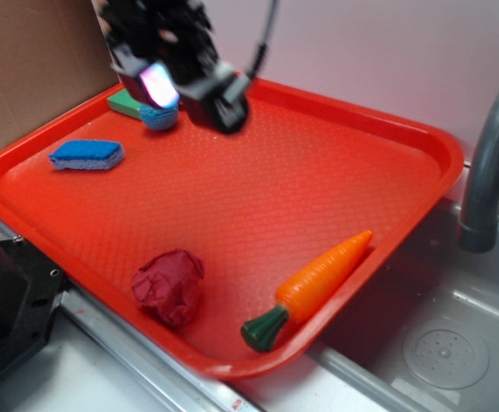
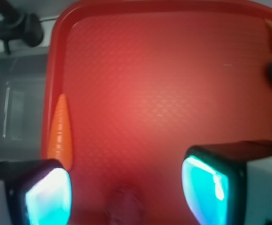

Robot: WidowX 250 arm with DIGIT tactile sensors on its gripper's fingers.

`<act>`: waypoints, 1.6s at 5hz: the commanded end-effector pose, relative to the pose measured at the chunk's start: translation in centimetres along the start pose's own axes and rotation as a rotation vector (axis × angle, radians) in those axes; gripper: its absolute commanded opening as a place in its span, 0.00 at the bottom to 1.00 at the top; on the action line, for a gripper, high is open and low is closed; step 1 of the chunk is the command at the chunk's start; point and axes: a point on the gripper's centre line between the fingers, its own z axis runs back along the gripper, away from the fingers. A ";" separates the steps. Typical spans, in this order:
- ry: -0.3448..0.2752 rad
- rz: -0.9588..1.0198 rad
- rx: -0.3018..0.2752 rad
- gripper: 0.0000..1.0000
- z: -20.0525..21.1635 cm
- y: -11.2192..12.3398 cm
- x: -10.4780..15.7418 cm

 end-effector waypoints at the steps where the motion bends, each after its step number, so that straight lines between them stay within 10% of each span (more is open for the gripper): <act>1: -0.034 -0.004 -0.016 1.00 0.8 -0.8 0.4; 6: 0.144 -0.191 -0.034 1.00 -8.7 -7.7 2.4; 8: 0.165 -0.174 -0.008 1.00 -8.7 -6.1 0.1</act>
